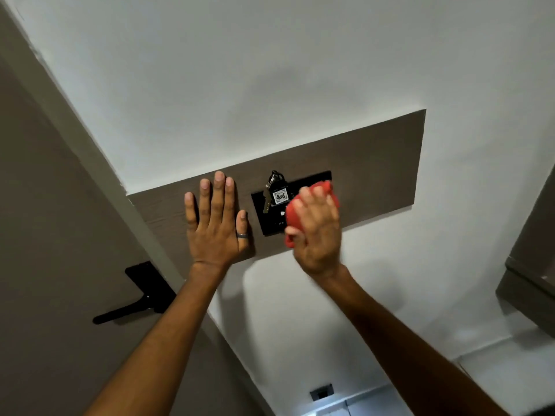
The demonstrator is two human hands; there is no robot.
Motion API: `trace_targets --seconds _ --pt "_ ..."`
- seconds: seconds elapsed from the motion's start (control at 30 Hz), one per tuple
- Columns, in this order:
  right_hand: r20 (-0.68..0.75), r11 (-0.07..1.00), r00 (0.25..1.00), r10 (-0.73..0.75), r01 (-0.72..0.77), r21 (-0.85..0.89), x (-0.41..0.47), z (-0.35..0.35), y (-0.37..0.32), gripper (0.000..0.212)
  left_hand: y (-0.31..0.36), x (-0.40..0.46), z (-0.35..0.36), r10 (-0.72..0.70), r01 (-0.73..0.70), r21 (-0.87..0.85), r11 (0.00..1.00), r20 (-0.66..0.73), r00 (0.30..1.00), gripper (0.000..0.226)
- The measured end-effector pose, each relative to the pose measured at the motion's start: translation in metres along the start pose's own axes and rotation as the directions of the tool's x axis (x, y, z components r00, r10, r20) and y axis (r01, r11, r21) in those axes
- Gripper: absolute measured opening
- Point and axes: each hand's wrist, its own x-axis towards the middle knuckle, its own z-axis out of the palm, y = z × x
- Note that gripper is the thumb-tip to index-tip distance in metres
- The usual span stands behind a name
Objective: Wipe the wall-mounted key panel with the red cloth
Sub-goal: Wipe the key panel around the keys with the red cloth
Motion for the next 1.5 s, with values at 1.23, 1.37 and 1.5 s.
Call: trace_targets --seconds 1.23,1.37,1.5 --pt "-0.088 0.955 0.98 0.177 -0.193 -0.227 0.02 0.027 0.016 0.048 0.005 -0.002 -0.002 -0.017 0.017 -0.048 0.999 -0.009 1.0 0.065" --pt "0.034 0.967 0.999 -0.026 0.034 -0.254 0.022 0.021 0.034 0.048 0.003 -0.005 0.005 -0.032 0.031 -0.044 0.999 -0.021 0.999 0.064" --pt "0.068 0.943 0.976 -0.208 0.218 -0.251 0.027 0.016 0.062 0.047 0.004 -0.001 0.003 -0.015 0.015 -0.029 0.999 -0.016 1.0 0.063"
